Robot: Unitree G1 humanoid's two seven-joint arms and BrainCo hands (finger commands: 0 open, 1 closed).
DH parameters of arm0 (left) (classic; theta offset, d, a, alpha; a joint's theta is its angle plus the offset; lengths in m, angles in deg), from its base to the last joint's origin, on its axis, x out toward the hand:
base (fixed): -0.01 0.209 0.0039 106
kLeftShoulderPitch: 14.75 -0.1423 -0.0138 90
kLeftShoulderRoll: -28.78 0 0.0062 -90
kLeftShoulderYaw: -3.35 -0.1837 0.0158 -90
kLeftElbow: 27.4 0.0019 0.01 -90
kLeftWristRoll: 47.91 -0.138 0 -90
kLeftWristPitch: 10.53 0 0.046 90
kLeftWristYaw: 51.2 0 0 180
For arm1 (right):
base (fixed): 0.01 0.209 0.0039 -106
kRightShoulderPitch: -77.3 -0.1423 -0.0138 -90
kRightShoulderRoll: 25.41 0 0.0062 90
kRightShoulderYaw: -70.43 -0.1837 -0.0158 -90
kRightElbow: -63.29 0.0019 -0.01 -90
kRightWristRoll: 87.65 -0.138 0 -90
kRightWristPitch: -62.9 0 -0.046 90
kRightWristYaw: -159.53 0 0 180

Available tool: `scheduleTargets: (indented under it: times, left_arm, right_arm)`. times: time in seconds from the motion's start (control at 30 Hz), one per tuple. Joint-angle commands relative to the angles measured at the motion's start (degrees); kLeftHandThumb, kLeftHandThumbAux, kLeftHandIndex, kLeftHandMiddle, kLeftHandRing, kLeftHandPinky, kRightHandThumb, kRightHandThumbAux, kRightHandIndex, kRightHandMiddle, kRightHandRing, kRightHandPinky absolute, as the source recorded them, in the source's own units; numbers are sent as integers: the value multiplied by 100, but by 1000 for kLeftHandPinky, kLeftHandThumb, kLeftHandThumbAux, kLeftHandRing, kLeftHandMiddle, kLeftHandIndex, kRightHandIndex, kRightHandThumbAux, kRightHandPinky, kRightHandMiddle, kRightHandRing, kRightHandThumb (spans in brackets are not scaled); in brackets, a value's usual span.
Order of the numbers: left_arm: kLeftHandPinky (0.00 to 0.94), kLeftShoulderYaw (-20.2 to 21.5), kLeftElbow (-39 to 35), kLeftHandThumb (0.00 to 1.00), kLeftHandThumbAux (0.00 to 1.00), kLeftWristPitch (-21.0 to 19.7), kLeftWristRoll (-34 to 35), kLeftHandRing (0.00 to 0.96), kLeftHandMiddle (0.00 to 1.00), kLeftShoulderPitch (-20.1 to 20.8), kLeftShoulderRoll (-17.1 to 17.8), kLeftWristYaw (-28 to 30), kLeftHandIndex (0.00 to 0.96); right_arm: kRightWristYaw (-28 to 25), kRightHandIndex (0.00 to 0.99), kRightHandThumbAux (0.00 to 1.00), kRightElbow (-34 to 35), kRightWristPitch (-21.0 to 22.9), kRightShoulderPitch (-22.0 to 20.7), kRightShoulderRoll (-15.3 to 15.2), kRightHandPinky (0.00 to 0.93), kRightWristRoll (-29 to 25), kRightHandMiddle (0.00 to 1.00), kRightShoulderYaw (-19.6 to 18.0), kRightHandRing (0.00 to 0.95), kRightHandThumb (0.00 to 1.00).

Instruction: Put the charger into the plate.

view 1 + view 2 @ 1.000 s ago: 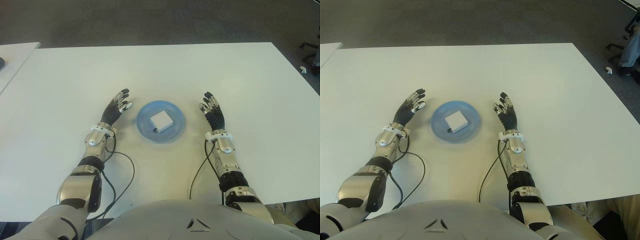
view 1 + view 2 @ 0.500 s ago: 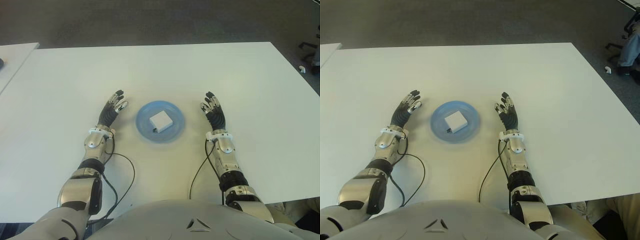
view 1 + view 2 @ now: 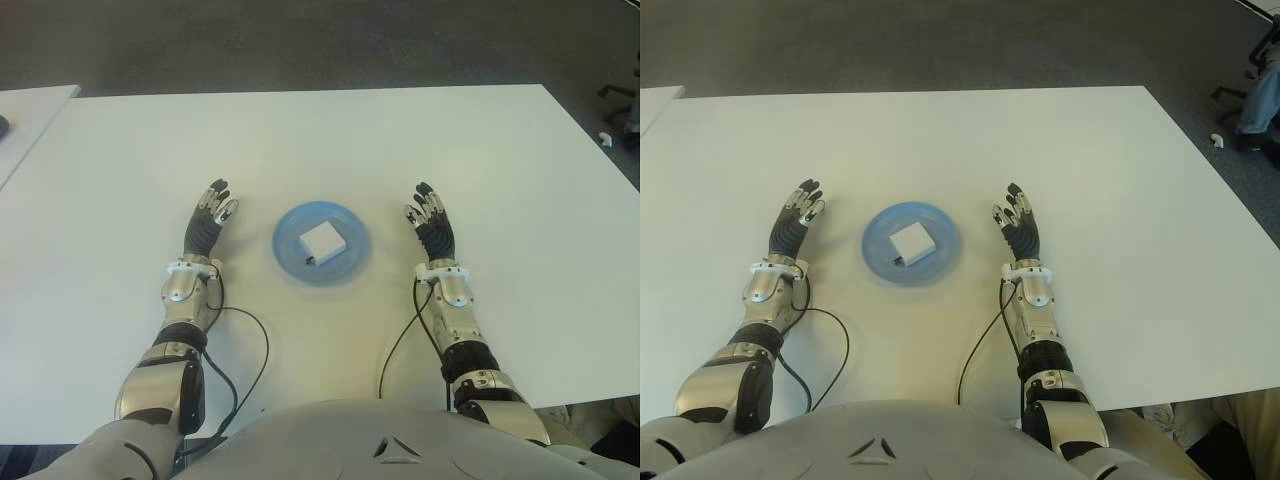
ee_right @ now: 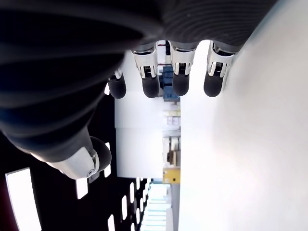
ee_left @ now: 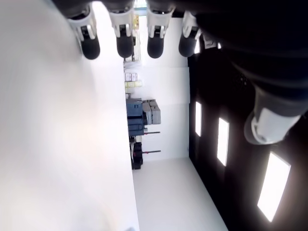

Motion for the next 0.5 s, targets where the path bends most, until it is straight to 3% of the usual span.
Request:
scheduleTargets:
  times: [0.03,0.5]
  left_arm:
    - [22,76,5,146,531,28,38,0,0,-230,-195,-171,0]
    - [0,2,-205,127,486,166,-150,0,0,-407,-322,-415,0]
  right_arm:
    - [46,0,609,-167,51,110,-28,45,87,0,7,0,155]
    - [141,0,611,-99,117,154,-35,49,197,0,59,2,152]
